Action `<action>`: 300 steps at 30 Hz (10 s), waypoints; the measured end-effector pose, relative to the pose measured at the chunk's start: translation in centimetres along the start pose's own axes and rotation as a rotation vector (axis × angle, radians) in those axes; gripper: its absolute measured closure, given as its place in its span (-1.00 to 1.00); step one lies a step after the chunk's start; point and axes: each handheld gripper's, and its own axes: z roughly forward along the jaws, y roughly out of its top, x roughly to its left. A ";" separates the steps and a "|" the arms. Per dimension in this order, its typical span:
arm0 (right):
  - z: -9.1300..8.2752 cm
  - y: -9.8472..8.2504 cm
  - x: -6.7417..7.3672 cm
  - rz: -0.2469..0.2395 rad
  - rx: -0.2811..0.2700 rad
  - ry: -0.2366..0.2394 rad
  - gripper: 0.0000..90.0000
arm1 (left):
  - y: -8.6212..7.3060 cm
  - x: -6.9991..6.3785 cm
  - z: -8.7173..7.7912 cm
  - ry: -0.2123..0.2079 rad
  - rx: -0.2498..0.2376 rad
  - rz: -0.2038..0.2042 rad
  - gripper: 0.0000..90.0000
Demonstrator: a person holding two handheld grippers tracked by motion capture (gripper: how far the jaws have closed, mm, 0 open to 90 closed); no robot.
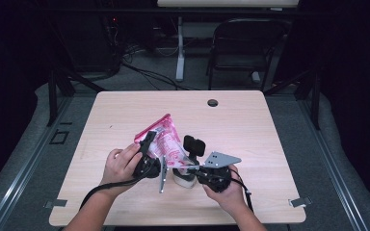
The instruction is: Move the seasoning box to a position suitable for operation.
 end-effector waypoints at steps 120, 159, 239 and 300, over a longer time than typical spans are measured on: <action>0.2 0.3 0.0 -0.001 -0.031 -0.031 0.98 | -1.7 -1.5 0.7 -0.148 0.034 -0.157 0.57; 0.8 0.6 -0.1 0.001 -0.042 -0.019 0.94 | -2.6 -2.3 1.0 -0.243 0.063 -0.250 0.58; 1.5 1.2 0.0 0.002 -0.078 -0.019 0.48 | -5.2 -3.6 2.6 -0.559 0.054 -0.605 0.60; 1.8 1.0 -0.7 0.059 -0.123 -0.067 0.19 | -8.6 -4.8 4.7 -0.775 0.075 -0.953 0.60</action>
